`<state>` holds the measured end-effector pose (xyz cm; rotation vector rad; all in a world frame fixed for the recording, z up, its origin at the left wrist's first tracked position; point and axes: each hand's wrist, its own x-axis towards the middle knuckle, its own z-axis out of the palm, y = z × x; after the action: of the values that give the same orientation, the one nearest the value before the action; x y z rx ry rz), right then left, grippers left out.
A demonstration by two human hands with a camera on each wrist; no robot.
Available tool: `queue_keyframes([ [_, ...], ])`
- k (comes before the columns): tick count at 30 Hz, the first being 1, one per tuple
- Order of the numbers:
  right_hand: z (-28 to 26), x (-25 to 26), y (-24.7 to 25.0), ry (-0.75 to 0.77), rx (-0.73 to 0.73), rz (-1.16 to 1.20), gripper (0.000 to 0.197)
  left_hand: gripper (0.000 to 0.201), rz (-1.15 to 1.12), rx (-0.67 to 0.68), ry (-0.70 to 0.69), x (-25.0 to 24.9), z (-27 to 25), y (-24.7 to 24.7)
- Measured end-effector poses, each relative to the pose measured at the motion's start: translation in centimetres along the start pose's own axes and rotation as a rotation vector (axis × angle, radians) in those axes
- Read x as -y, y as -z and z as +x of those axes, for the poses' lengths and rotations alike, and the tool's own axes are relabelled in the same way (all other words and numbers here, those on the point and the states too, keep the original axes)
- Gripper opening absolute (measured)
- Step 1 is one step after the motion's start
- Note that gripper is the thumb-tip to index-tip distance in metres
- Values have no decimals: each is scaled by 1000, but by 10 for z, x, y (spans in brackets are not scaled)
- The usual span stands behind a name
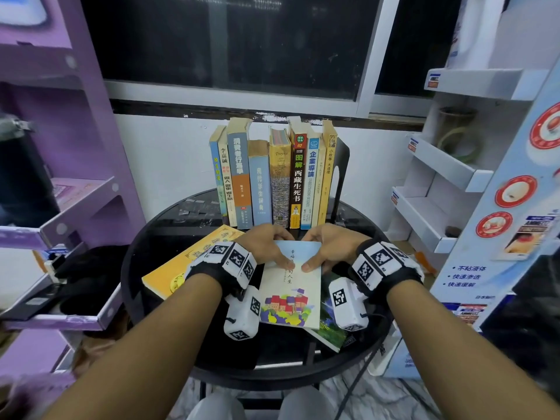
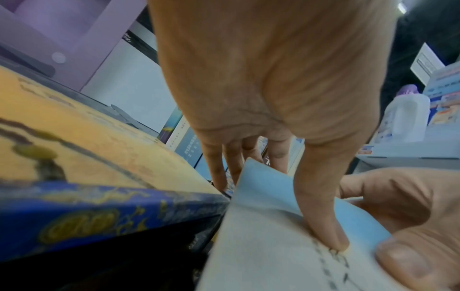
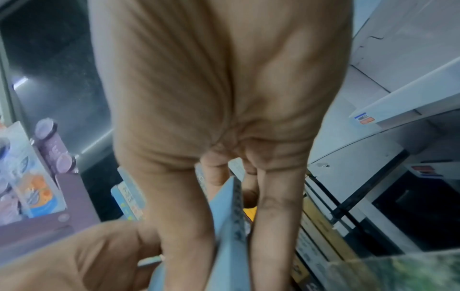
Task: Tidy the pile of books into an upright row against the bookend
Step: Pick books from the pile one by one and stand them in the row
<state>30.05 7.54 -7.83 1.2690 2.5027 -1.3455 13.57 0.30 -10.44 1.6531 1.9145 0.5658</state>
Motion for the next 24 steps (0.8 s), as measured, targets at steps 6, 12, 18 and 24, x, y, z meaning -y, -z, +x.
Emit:
queue_keyframes([
  [6, -4, 4, 11, 90, -17, 153, 35, 48, -199, -32, -9, -2, -1, 12],
  [12, -15, 7, 27, 186, -92, 348, 29, 32, -582, -89, -20, -8, -2, 17],
  [18, -34, 14, 38, 236, -176, 281, 21, 36, -717, -190, -116, -26, 5, 22],
  [24, -46, 10, 50, 293, -278, 279, 22, 32, -798, -199, -187, -48, 15, 24],
])
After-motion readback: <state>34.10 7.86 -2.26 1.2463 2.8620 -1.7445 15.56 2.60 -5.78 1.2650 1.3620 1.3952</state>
